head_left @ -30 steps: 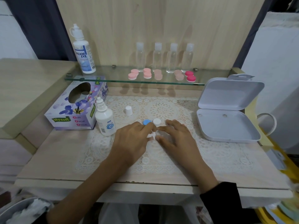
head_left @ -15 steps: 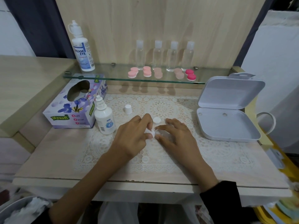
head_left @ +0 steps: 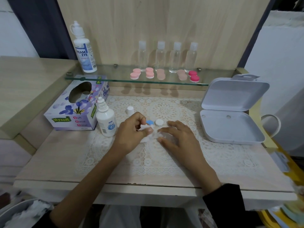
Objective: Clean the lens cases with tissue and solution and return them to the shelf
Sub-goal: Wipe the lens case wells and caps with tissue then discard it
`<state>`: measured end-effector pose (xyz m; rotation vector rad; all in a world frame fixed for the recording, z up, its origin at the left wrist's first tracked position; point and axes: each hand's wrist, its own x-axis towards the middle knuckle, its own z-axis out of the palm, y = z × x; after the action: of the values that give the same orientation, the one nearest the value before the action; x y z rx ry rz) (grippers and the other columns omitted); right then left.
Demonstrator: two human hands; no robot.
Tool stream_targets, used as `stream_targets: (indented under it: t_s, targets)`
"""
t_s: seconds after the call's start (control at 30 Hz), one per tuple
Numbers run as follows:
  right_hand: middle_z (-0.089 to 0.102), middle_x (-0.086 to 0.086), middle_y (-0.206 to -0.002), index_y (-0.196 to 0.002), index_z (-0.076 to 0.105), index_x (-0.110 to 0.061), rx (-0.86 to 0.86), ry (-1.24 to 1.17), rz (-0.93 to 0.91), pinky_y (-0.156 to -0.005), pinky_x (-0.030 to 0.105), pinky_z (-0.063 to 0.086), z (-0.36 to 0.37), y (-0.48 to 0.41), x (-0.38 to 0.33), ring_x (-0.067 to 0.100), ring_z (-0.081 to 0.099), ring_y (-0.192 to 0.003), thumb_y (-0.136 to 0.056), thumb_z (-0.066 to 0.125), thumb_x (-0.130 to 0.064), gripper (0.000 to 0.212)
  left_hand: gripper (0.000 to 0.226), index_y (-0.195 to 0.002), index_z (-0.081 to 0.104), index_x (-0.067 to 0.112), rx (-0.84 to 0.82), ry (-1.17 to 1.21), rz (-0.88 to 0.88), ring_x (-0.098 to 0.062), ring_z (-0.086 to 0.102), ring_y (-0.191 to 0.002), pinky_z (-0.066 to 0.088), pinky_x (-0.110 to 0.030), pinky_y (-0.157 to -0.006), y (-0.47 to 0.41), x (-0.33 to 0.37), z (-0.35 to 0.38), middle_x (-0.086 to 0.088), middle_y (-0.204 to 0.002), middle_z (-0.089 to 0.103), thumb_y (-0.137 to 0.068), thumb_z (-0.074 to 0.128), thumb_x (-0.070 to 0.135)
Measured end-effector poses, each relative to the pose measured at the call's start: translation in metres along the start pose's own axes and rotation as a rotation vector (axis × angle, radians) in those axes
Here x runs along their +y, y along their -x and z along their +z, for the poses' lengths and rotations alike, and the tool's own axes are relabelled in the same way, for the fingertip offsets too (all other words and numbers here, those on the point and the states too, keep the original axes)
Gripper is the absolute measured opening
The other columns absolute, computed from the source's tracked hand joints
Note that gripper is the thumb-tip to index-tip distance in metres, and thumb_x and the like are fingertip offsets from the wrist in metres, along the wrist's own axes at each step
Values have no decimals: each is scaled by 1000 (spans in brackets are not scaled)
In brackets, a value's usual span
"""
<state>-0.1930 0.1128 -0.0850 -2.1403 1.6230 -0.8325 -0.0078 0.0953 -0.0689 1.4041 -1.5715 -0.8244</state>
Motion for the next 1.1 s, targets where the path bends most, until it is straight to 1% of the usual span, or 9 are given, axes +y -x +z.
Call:
stream_targets:
  t_s: [0.13,0.27,0.33,0.5,0.63,0.77,0.9,1.0,1.1]
  targets:
    - [48,-2,-144,-118,67,-31,10,-4,-10,-114,39,25,0,0,0,19,32,-140,-88,64,-41,31,25,-78,53,28,139,-52,98,-3,56,-84,44,-20,-76,0,3,-3,13,-84,61,-82,71,12]
    - [47,-2,-145,-119,66,-32,-5,-11,2,-115,38,24,0,1,-1,19,31,-140,-84,55,-49,40,19,-86,57,37,16,-307,239,-1,54,-86,40,-20,-71,7,7,-4,12,-90,60,-84,68,22]
    - [47,-2,-145,-119,66,-32,-4,-13,8,-115,38,23,0,1,-2,18,31,-140,-82,52,-52,44,16,-91,60,38,-32,-502,341,-2,54,-83,41,-22,-67,12,9,-5,10,-91,57,-84,67,25]
    - [46,-4,-146,-120,65,-33,4,-4,7,-115,37,22,2,0,0,17,29,-141,-89,59,-47,35,12,-86,68,28,44,-795,691,-9,57,-68,37,-22,-47,19,16,-8,5,-73,60,-75,70,28]
    - [44,-5,-147,-122,63,-35,14,16,5,-115,36,20,2,1,-2,15,26,-142,-90,59,-44,33,30,-78,68,26,26,-888,676,-12,56,-55,39,-21,-42,20,17,-4,4,-65,58,-57,88,22]
    - [44,-5,-148,-121,63,-36,16,22,-5,-115,36,20,2,2,-2,15,26,-142,-91,59,-42,31,19,-97,56,33,-71,-768,419,-10,53,-73,41,-26,-63,13,20,-4,8,-89,51,-83,69,30]
    - [46,-3,-146,-120,65,-35,6,17,-9,-114,38,24,1,1,-2,19,30,-140,-85,50,-51,41,25,-84,52,40,-197,-385,229,-5,54,-88,42,-29,-76,2,8,-7,14,-90,58,-79,73,27]
    - [47,-4,-144,-118,66,-35,15,19,-15,-114,39,26,2,0,-1,19,31,-140,-84,48,-53,42,20,-80,60,34,-98,-12,106,-11,60,-87,49,-35,-78,0,-4,-7,16,-86,64,-79,75,20]
    - [52,-5,-140,-115,67,-35,31,22,-34,-113,41,28,3,-1,2,18,35,-137,-85,50,-52,40,14,-85,64,30,39,83,105,-15,59,-83,51,-28,-73,-1,-7,-7,16,-87,65,-83,71,18]
